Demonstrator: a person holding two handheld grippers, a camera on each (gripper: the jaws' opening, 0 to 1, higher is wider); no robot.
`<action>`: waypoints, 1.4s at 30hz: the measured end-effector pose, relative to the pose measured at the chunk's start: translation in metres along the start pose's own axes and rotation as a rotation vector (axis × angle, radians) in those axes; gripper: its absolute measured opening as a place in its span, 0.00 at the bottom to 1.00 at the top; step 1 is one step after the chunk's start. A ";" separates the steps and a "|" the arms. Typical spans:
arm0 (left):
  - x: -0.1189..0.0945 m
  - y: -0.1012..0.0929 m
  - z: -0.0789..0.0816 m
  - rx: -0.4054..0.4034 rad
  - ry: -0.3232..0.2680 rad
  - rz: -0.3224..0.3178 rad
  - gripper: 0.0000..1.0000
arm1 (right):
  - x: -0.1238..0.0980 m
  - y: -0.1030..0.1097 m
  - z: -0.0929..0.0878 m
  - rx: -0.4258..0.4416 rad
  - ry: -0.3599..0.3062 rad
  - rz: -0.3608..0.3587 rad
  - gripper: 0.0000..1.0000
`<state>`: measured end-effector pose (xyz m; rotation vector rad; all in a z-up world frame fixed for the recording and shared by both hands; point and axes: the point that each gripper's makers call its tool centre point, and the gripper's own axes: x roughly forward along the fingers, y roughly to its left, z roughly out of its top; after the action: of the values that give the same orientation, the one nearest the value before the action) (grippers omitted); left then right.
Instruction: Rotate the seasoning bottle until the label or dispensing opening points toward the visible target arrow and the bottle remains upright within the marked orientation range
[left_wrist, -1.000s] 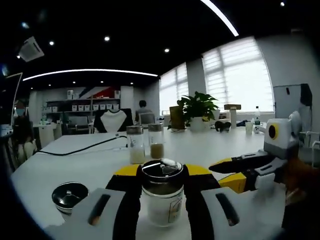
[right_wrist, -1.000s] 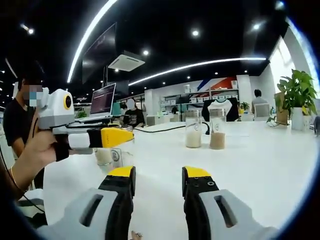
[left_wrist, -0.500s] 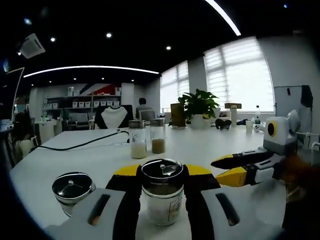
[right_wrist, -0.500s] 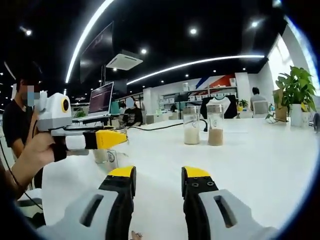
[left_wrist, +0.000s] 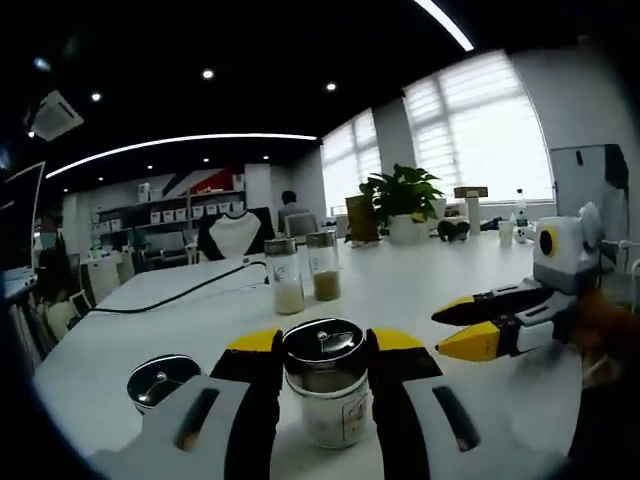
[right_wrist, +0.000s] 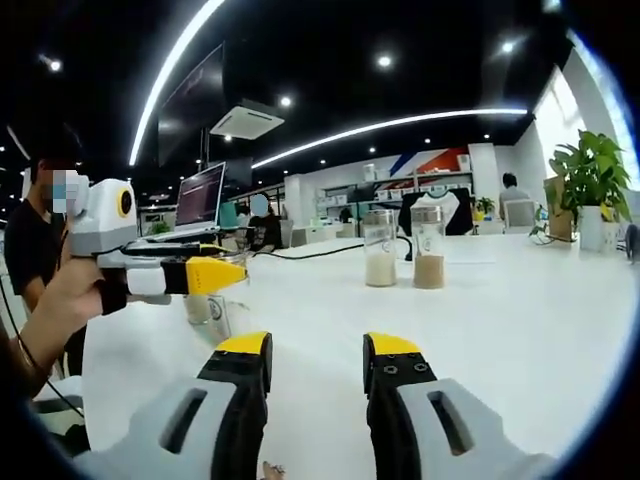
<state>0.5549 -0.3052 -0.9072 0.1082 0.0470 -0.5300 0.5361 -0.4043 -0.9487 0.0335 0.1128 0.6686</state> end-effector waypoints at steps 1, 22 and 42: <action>-0.001 0.001 0.000 -0.003 -0.002 0.003 0.35 | 0.000 0.000 0.000 0.000 -0.001 0.000 0.34; -0.008 0.006 0.009 0.002 -0.030 0.024 0.34 | -0.004 -0.004 0.003 0.004 -0.006 -0.016 0.36; 0.021 0.007 0.070 0.110 -0.063 -0.049 0.48 | -0.018 -0.012 0.025 0.010 -0.059 -0.035 0.37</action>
<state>0.5777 -0.3183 -0.8389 0.1979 -0.0406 -0.5850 0.5324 -0.4246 -0.9228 0.0611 0.0602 0.6320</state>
